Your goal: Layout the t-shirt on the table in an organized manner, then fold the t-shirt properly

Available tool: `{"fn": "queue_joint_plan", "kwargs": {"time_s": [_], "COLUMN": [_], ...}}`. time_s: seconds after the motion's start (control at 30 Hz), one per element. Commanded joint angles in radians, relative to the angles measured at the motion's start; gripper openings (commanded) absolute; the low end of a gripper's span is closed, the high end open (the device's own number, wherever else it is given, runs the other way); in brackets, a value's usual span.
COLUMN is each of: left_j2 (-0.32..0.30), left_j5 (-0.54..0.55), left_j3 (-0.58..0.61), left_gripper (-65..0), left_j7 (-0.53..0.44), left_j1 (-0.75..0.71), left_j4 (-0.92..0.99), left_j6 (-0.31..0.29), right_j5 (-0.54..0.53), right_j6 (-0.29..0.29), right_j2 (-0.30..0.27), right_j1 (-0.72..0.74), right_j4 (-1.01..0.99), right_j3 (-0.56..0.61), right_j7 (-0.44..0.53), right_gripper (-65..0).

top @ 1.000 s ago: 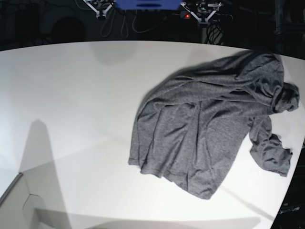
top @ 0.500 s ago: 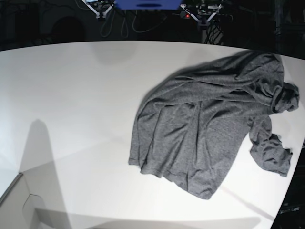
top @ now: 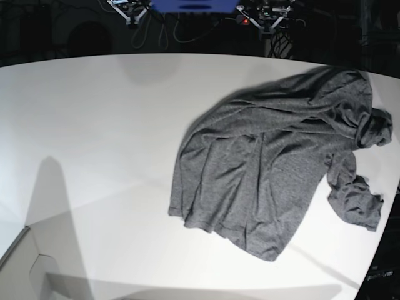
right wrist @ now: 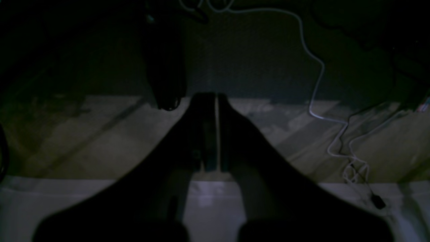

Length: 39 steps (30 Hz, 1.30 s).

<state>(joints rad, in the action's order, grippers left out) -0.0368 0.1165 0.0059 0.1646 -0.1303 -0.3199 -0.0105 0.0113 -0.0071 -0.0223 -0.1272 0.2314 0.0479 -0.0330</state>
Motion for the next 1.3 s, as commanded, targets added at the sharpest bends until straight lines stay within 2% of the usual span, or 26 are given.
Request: {"fn": "queue_joint_plan", "kwargs": {"time_s": [0.0,0.13,0.23,0.53,0.77,0.87,1.17,1.27], "left_j2": [-0.018,-0.058,-0.096,-0.197,-0.248,-0.251,-0.214,-0.214], "left_j5": [0.001,0.005,0.009,0.211,0.231,0.231,0.229,0.229], "left_j3": [-0.001,-0.005,-0.007,-0.001,-0.007,-0.02,-0.191,-0.221], "left_gripper": [-64.8,-64.9,-64.9,-64.9,-64.9,-64.9,-64.9,-64.9], "left_j7": [0.002,-0.001,-0.001,0.01,0.01,0.01,0.01,0.01], "left_j1": [-0.01,-0.045,-0.119,-0.423,-0.596,-0.659,-0.794,-0.833], "left_j4": [-0.006,-0.012,-0.092,-0.569,-0.893,-1.025,-1.326,-1.415], "left_j6": [0.007,0.007,0.007,0.007,0.014,0.014,0.008,0.013], "right_j5": [-0.006,-0.006,-0.007,-0.01,-0.01,-0.01,-0.01,-0.01], "right_j6": [0.012,0.012,0.012,0.012,0.012,0.012,0.012,0.012], "right_j2": [-0.008,-0.041,-0.071,-0.126,-0.129,-0.129,-0.127,-0.127], "right_j1": [-0.019,-0.131,-0.251,-0.582,-0.776,-0.811,-0.849,-0.849], "right_j4": [0.029,0.159,0.291,0.804,1.233,1.347,1.611,1.715], "right_j3": [-0.001,0.0,-0.004,-0.012,-0.095,-0.11,-0.108,-0.105], "right_j7": [0.008,0.012,0.012,0.017,0.011,0.011,0.006,-0.055], "right_gripper": [-65.0,-65.0,-65.0,-65.0,-65.0,-65.0,-65.0,-65.0]}}
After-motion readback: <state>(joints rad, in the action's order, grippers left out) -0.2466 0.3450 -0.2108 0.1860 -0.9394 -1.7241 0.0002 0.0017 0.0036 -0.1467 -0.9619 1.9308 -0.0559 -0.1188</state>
